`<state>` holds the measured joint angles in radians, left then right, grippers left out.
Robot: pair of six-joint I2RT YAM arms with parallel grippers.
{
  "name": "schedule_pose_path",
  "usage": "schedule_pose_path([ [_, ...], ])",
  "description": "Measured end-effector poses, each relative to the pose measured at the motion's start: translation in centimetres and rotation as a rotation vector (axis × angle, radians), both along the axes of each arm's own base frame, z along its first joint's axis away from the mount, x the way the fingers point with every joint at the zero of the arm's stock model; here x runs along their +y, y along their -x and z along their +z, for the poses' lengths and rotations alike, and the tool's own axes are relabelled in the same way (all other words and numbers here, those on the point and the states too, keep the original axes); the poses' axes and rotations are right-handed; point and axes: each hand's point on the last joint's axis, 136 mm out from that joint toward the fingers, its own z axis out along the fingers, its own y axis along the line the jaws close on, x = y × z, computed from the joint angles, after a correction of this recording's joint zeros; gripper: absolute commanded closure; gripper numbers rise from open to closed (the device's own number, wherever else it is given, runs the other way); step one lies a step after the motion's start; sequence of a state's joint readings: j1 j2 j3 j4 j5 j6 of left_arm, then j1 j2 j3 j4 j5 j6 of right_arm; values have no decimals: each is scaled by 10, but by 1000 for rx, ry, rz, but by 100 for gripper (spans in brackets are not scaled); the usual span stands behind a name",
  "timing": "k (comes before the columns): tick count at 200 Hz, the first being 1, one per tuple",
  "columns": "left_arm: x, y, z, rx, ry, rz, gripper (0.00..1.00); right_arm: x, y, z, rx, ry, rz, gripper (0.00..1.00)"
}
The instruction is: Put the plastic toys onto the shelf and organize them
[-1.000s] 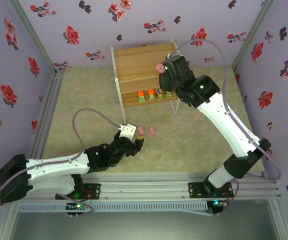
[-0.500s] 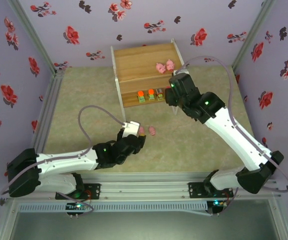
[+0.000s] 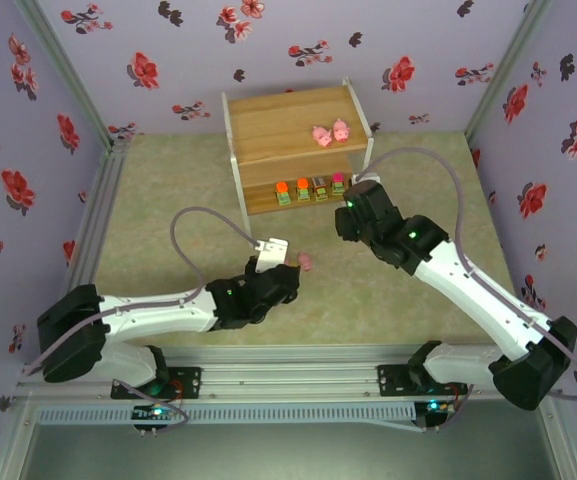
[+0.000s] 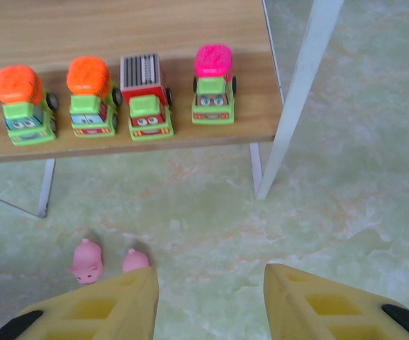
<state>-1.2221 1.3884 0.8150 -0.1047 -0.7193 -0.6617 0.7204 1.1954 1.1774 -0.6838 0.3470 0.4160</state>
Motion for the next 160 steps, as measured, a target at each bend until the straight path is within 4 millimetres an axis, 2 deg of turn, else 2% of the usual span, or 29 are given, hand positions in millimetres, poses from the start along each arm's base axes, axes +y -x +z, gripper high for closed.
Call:
schedule_pose_path([
  [49, -2, -4, -3, 9, 9, 46, 36, 0, 10, -32, 38, -14, 21, 57],
  [105, -4, -12, -17, 42, -3, 122, 35, -4, 22, -76, 87, -9, 31, 56],
  [160, -2, -22, -32, 85, -28, 208, 36, -4, 26, -103, 108, -24, 33, 56],
])
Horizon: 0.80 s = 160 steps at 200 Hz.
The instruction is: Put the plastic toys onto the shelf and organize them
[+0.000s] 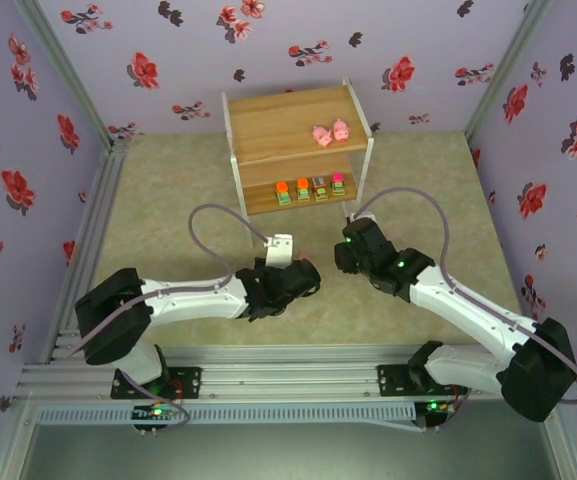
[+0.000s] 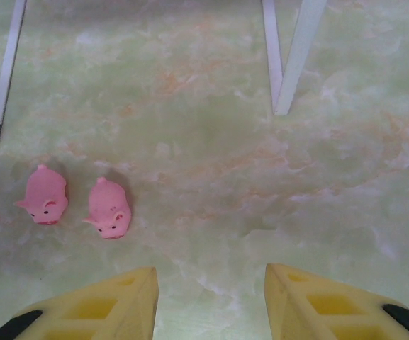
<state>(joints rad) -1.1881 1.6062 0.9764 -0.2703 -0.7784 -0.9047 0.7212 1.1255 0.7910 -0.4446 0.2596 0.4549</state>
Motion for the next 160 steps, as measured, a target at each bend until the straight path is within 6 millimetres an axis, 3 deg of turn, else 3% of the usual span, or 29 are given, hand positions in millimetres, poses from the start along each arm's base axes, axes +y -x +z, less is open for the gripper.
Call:
schedule_pose_path([
  [160, 6, -28, -45, 115, -38, 158, 36, 1, 7, -48, -5, -33, 21, 57],
])
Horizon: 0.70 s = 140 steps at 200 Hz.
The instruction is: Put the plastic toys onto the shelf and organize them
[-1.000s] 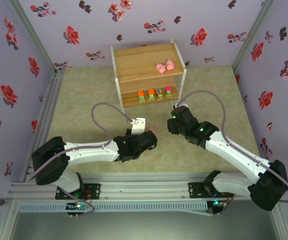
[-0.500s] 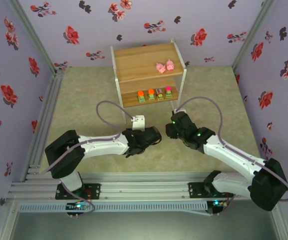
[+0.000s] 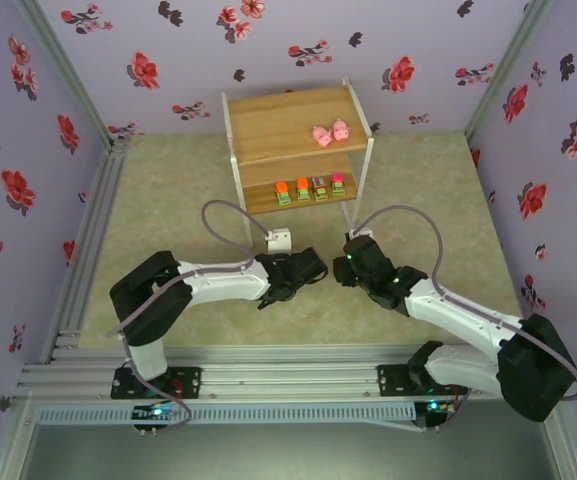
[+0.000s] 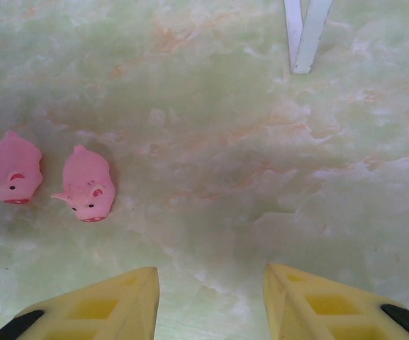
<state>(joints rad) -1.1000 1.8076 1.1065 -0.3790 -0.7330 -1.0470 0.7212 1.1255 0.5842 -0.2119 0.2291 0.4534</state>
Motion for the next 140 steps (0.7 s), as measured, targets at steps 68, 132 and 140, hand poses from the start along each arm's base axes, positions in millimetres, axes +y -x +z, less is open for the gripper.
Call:
schedule_pose_path([
  [68, -3, -2, -12, 37, 9, 0, 36, 4, -3, 4, -18, -22, 4, 57],
  [132, -10, -6, -22, 60, 17, -1, 37, 4, -3, 4, -19, -22, 4, 57],
  [140, -9, -6, -23, 64, 16, 1, 37, 4, -3, 4, -19, -22, 4, 57],
])
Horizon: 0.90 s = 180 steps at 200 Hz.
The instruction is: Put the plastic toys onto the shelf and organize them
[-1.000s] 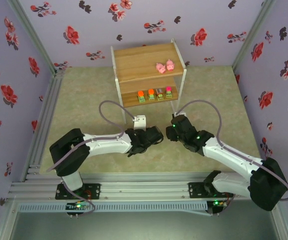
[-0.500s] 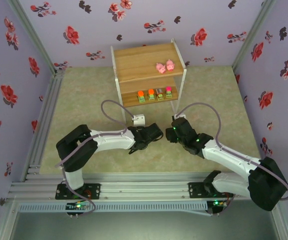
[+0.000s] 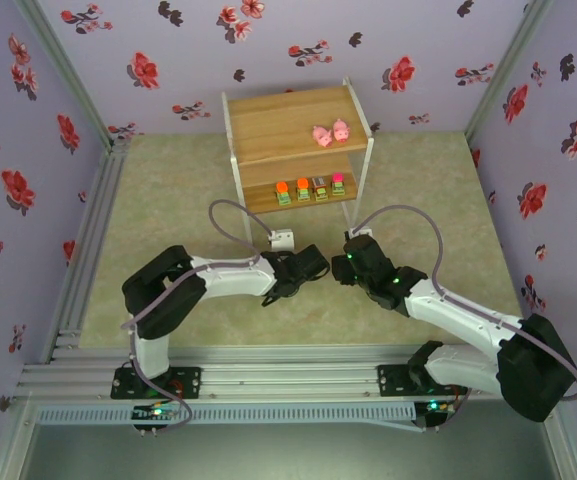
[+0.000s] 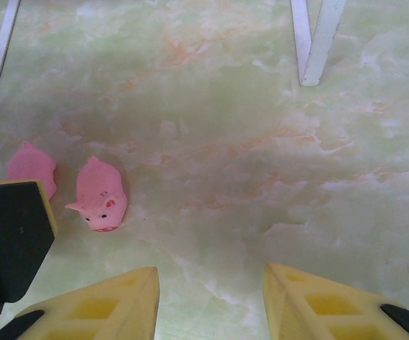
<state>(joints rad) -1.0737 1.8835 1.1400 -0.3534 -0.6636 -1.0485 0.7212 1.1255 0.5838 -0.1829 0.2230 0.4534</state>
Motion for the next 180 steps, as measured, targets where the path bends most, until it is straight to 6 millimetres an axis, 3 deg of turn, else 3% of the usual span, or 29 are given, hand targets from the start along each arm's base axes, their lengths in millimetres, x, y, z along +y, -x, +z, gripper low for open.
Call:
schedule_pose_path([
  [180, -7, -13, -9, 26, 20, 12, 43, 0, 0, 0, 0, 0, 0, 57],
])
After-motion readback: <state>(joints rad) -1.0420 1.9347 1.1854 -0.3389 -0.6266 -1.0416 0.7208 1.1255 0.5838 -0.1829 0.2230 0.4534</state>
